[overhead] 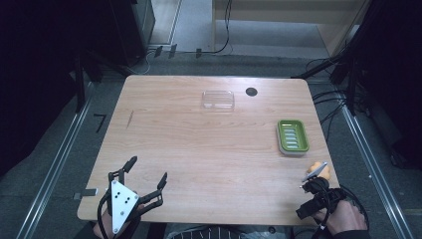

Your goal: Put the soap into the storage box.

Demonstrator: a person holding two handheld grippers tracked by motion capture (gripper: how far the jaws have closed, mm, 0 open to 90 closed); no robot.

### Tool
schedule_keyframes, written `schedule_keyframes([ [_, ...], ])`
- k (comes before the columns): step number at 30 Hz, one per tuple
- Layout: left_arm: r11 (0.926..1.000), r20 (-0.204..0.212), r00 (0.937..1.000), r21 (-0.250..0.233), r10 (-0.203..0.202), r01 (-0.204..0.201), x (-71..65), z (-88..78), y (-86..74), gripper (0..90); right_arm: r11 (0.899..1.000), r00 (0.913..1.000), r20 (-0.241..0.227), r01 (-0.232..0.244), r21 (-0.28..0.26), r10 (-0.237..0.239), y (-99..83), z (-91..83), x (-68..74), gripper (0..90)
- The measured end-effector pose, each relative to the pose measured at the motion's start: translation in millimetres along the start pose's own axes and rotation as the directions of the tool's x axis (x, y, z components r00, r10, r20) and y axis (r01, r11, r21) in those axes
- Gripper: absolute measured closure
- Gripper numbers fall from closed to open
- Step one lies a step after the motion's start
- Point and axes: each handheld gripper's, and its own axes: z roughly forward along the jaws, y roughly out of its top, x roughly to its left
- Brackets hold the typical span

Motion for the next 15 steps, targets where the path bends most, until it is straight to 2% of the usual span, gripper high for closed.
schedule_keyframes([
  [15,1.0,0.001,1.0,-0.002,0.004,-0.004,-0.1,-0.8,-0.2,13.0,1.0,0.9999,-0.008,0.014,-0.005,-0.014,1.4,-1.0,0.9,0.0],
])
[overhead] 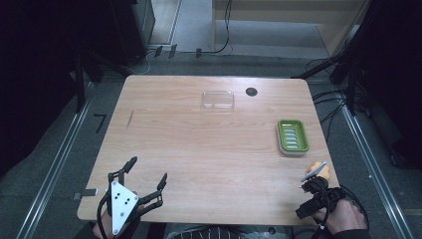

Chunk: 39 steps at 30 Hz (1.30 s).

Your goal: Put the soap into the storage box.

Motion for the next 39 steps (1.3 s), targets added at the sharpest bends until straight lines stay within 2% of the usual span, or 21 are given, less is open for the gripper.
schedule_keyframes([
  [12,1.0,0.0,1.0,0.003,0.001,-0.001,-0.1,0.5,0.0,13.0,1.0,1.0,-0.002,0.003,-0.024,-0.003,6.5,-2.1,-3.3,0.0],
  [20,1.0,0.0,1.0,0.004,0.002,-0.002,-0.2,0.6,0.0,13.0,0.999,0.9999,0.001,-0.015,-0.04,0.015,13.7,-6.6,-9.3,0.0],
  [26,1.0,0.0,1.0,0.005,0.003,-0.003,0.0,0.6,-0.1,13.0,0.999,0.9998,-0.006,-0.019,-0.045,0.019,18.7,-6.8,-16.9,0.0],
  [36,1.0,0.001,1.0,0.006,0.004,-0.004,-0.4,0.6,0.0,13.0,0.997,0.9981,-0.021,-0.059,-0.047,0.058,26.5,-6.8,-28.5,0.0],
  [38,1.0,0.002,1.0,0.005,0.005,-0.005,-0.4,0.7,-0.1,13.0,0.996,0.9974,-0.025,-0.068,-0.051,0.067,28.3,-7.1,-33.5,0.0],
  [39,1.0,0.001,1.0,0.006,0.004,-0.004,-0.2,0.6,-0.1,13.0,0.995,0.9966,-0.012,-0.081,-0.055,0.081,29.3,-7.5,-39.9,0.0],
])
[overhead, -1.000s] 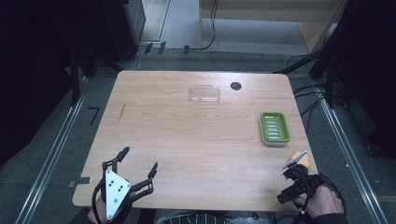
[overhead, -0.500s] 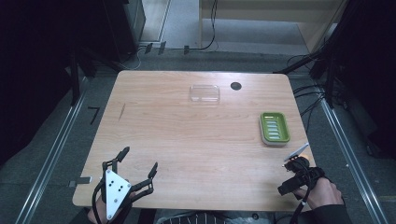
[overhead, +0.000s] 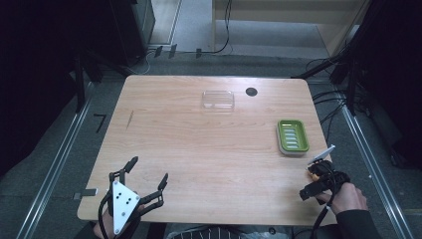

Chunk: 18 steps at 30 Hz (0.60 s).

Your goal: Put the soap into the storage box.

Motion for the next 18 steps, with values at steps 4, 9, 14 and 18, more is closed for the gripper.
schedule_keyframes([
  [4,1.0,0.0,1.0,0.0,0.0,0.0,-0.2,0.1,0.0,13.0,0.999,0.9994,-0.005,-0.035,-0.006,0.035,1.4,0.8,-13.4,0.0],
  [9,1.0,0.003,1.0,0.003,0.004,-0.004,-0.7,0.2,0.3,13.0,0.999,0.9988,-0.015,-0.047,-0.01,0.047,4.3,1.5,-22.7,0.0],
  [14,1.0,0.002,1.0,0.004,0.004,-0.004,-0.5,0.3,0.3,13.0,0.999,0.9988,-0.016,-0.046,-0.01,0.046,9.3,5.3,-29.0,0.0],
  [18,1.0,0.001,1.0,0.003,0.003,-0.003,-0.3,0.2,0.2,13.0,0.999,0.999,-0.022,-0.039,-0.011,0.039,14.1,7.5,-33.1,0.0],
])
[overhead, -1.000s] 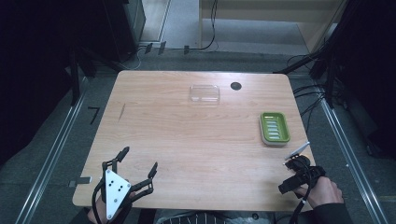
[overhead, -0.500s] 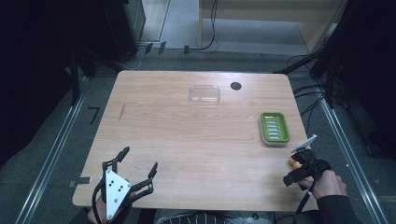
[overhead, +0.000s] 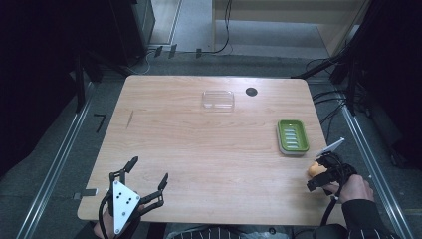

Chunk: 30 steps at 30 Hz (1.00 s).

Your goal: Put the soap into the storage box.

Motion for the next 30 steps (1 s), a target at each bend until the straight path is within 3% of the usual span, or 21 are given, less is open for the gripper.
schedule_keyframes([
  [12,1.0,-0.002,1.0,0.001,-0.002,0.002,0.2,0.0,0.0,13.0,1.0,1.0,0.0,0.002,-0.022,-0.002,10.4,5.5,-13.3,3.6],
  [17,1.0,-0.001,1.0,0.001,-0.002,0.002,-0.1,0.2,0.0,13.0,1.0,0.9999,0.008,0.01,-0.015,-0.01,15.3,8.0,-16.4,13.6],
  [20,1.0,-0.001,1.0,0.003,-0.001,0.001,-0.2,0.2,0.0,13.0,1.0,0.9998,0.01,0.016,-0.016,-0.016,17.1,9.5,-18.0,14.1],
  [28,1.0,0.0,1.0,0.005,0.0,0.0,-0.1,0.3,0.1,13.0,0.999,0.9991,0.029,0.032,-0.015,-0.031,22.4,12.5,-17.7,28.5],
  [30,1.0,0.0,1.0,0.004,0.0,0.0,0.0,0.3,0.1,13.0,0.999,0.9987,0.034,0.037,-0.015,-0.037,22.7,12.7,-17.3,28.5],
])
